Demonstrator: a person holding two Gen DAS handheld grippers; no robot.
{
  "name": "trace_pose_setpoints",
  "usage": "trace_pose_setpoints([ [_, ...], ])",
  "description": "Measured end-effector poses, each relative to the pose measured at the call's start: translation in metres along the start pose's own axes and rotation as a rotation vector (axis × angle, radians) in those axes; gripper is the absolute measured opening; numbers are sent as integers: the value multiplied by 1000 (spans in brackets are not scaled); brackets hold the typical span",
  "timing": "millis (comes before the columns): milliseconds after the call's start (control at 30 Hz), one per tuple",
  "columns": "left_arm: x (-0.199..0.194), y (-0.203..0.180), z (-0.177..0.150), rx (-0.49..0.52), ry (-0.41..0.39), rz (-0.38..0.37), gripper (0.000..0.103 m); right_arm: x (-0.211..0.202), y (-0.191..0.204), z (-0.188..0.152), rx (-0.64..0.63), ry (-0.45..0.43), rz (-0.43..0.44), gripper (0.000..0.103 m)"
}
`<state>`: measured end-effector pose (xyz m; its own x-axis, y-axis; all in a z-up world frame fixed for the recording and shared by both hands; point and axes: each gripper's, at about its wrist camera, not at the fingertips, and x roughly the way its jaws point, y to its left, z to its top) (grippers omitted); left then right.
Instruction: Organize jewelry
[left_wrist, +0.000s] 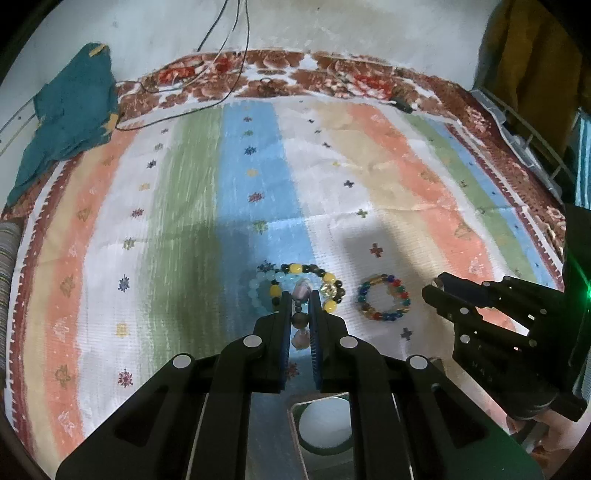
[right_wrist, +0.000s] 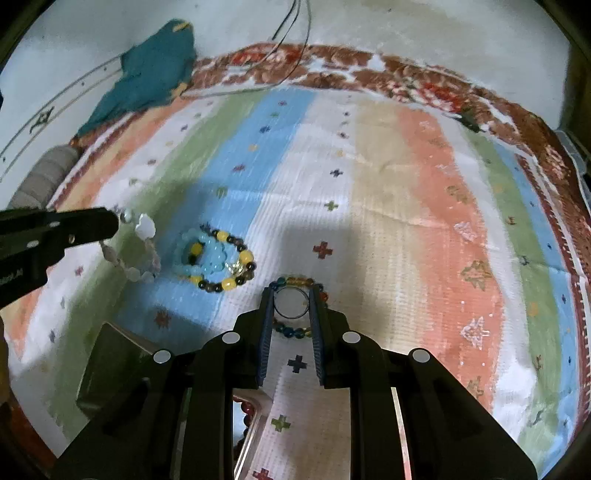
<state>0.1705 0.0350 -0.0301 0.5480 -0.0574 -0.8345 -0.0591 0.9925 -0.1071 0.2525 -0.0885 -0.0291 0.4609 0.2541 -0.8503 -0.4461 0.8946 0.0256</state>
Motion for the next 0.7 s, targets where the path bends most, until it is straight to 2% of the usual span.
trace_pose_setpoints([
  [233, -21, -10, -8, 21, -45, -17, 9, -21, -2, -5, 23, -76, -24, 20],
  [333, -31, -16, -13, 32, -69, -18, 9, -30, 2, -7, -4, -105, -42, 20],
  [700, -69, -31, -28, 56, -141, -53, 9, -63, 18, -24, -11, -169, 5, 20],
])
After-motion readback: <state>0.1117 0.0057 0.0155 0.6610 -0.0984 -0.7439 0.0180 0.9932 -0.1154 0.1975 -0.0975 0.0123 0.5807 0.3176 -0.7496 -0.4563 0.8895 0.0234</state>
